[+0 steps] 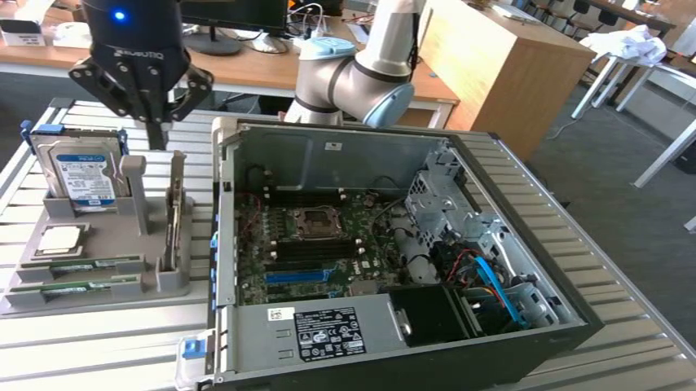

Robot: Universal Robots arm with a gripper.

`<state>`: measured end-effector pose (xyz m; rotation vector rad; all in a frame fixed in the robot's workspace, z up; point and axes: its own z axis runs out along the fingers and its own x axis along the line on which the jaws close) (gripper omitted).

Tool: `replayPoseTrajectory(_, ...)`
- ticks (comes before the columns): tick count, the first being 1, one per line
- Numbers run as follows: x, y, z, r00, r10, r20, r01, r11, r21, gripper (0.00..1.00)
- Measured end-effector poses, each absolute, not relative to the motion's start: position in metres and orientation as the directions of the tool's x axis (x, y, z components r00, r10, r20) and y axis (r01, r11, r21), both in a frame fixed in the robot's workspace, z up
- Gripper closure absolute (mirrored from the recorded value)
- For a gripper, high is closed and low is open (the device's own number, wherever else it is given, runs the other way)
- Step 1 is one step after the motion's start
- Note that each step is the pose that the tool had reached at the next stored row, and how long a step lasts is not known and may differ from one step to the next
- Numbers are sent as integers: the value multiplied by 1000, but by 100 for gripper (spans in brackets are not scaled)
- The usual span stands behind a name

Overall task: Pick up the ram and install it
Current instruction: 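Reach for the ram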

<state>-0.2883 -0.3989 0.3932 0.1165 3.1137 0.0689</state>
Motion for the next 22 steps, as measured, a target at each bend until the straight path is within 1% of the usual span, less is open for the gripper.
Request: replayPoseTrajectory(22,-341,-399,393,-997,75,-23,74,996,45,90)
